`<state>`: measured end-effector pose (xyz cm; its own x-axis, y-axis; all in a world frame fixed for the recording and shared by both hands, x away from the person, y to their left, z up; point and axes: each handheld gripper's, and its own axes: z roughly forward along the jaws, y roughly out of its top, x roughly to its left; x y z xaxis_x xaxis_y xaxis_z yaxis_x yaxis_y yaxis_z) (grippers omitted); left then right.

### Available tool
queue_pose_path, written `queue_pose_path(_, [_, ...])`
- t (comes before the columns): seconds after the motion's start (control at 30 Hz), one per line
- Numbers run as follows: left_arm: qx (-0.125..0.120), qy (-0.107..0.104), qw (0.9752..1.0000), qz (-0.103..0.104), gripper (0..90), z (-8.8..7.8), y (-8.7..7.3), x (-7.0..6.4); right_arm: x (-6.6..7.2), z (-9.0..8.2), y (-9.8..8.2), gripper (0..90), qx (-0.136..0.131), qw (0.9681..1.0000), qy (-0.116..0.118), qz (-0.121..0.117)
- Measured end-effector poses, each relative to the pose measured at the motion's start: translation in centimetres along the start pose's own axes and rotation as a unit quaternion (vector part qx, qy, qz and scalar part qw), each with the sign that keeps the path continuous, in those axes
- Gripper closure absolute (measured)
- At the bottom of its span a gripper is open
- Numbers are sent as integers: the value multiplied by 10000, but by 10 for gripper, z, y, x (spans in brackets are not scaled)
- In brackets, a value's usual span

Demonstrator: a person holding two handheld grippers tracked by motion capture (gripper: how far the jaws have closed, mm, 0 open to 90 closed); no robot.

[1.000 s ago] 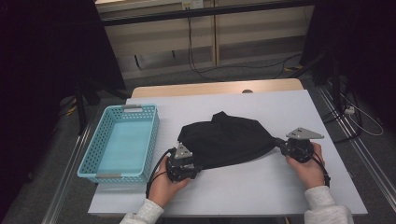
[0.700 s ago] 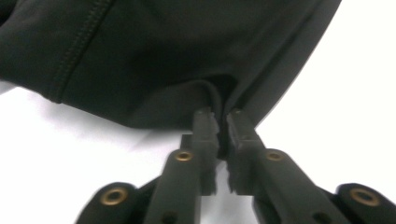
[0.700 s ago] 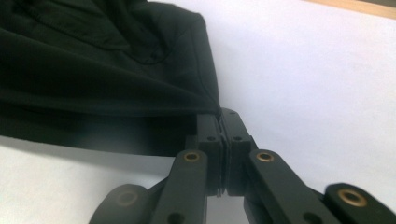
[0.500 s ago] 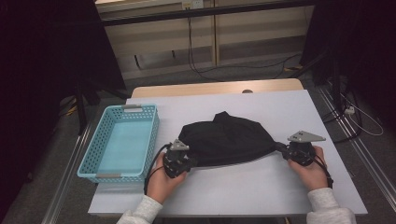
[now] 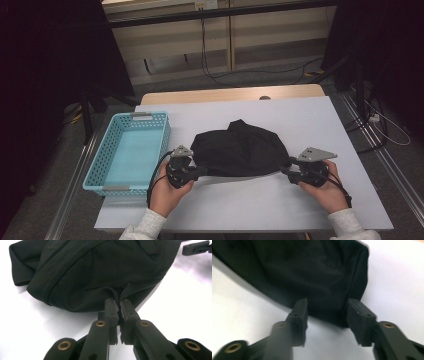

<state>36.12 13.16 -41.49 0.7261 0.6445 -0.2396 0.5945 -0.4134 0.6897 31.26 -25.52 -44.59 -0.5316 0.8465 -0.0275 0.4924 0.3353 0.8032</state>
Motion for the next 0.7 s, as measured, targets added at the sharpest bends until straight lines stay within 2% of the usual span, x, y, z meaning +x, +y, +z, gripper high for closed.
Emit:
queue_pose_path(0.03, [-6,3,10000,13,856,0,0,0,-1,0,2,500,-45,10000,44,38])
queue_pose_path(0.13, [-16,3,10000,30,856,0,1,1,-7,3,12,508,-126,9999,-58,45])
queue_pose_path(0.23, [9,-5,10000,25,857,1,1,0,-12,16,25,511,-40,9994,-333,-51])
queue_pose_path(0.33, [19,-15,10000,28,857,2,0,1,-16,29,30,511,26,9987,-509,35])
queue_pose_path(0.47, [10,-9,10000,9,856,1,0,3,-20,41,32,548,105,9982,-595,59])
queue_pose_path(0.53, [-5,-15,10000,-12,856,0,0,2,-21,45,35,556,36,9983,-569,113])
queue_pose_path(0.6, [-5,-16,10000,5,856,-1,0,2,-22,47,38,555,-77,9980,-560,265])
queue_pose_path(0.7, [-40,-24,10000,-6,856,-2,1,2,-22,52,43,612,-150,9975,-627,292])
